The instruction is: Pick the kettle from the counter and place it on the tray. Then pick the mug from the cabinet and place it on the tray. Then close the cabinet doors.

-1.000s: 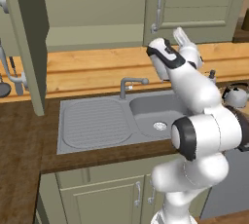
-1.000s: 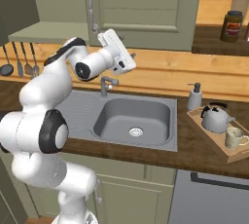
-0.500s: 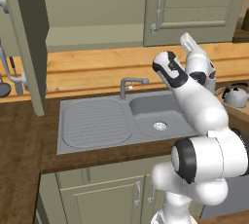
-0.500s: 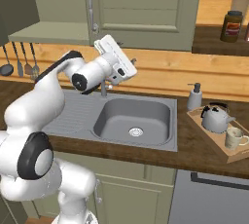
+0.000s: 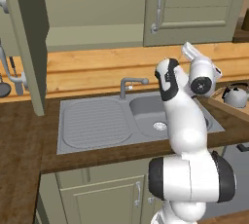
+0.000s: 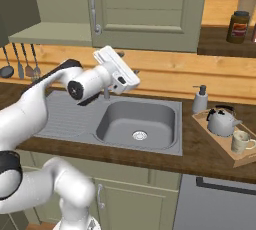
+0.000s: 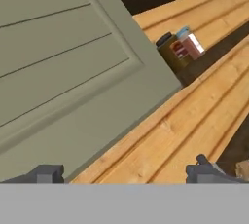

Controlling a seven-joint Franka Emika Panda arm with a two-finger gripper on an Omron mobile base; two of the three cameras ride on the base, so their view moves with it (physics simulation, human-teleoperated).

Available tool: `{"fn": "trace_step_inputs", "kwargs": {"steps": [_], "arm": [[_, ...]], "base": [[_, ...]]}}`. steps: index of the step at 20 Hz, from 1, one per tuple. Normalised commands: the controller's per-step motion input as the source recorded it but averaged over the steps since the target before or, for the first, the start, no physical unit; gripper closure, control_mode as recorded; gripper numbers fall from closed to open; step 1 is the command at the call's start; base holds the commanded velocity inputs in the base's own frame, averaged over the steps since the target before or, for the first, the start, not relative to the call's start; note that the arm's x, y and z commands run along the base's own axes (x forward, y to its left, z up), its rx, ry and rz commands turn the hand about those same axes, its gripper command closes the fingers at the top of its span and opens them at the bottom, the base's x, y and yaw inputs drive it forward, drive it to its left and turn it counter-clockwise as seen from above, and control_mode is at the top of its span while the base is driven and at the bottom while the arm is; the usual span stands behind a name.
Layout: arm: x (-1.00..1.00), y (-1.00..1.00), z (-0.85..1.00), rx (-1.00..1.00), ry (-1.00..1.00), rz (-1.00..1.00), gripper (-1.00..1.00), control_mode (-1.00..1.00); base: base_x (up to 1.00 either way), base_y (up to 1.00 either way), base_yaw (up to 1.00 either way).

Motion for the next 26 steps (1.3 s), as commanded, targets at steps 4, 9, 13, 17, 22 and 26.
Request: {"fn": "trace_step_inputs", "kwargs": {"steps": [4,9,13,17,22,26], "arm": [[-0.49,0.46,0.69,0.00,0.29,-0.07,-1.00,-1.00],[-0.52,0.50,0.70,-0.04,0.15,-0.03,-1.00,-1.00],[-0.36,0.59,0.43,-0.09,0.13,-0.01,-1.00,-1.00],[-0.15,0.47,-0.37,-0.18,0.15,0.00,-1.00,-1.00],[0.01,0.06,-0.69,-0.34,0.03,0.00,-1.00,-1.00],[-0.27,0.00,-0.17,-0.10,-0.08,0.00,-1.00,-1.00]], "base": [[0.00,0.00,0.00],[0.00,0.00,0.00],[0.00,0.00,0.00],[0.00,0.00,0.00],[0.00,0.00,0.00],[0.00,0.00,0.00]]}}
